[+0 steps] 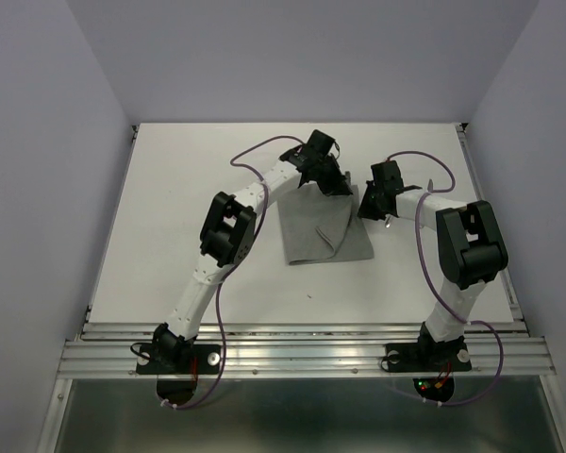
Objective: Fold the napkin into a case and place the utensils inside
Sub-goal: Fold the square-folded napkin at the center of the board, then smooth out the square-folded napkin at the center of the board.
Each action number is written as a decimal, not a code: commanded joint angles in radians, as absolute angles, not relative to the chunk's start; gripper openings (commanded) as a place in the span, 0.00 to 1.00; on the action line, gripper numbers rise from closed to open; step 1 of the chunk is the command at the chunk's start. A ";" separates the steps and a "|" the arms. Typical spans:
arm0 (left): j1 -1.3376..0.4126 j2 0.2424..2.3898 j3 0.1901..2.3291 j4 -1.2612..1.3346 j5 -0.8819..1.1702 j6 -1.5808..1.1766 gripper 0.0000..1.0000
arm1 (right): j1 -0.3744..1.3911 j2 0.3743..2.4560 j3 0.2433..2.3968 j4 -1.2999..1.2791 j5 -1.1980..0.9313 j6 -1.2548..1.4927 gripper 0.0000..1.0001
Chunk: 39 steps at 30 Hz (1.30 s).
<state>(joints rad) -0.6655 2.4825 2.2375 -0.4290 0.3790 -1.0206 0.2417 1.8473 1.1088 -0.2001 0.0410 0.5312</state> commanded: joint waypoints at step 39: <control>-0.499 1.950 1.467 -0.397 0.333 -0.634 0.31 | 0.515 1.664 1.089 -0.363 0.069 0.575 0.62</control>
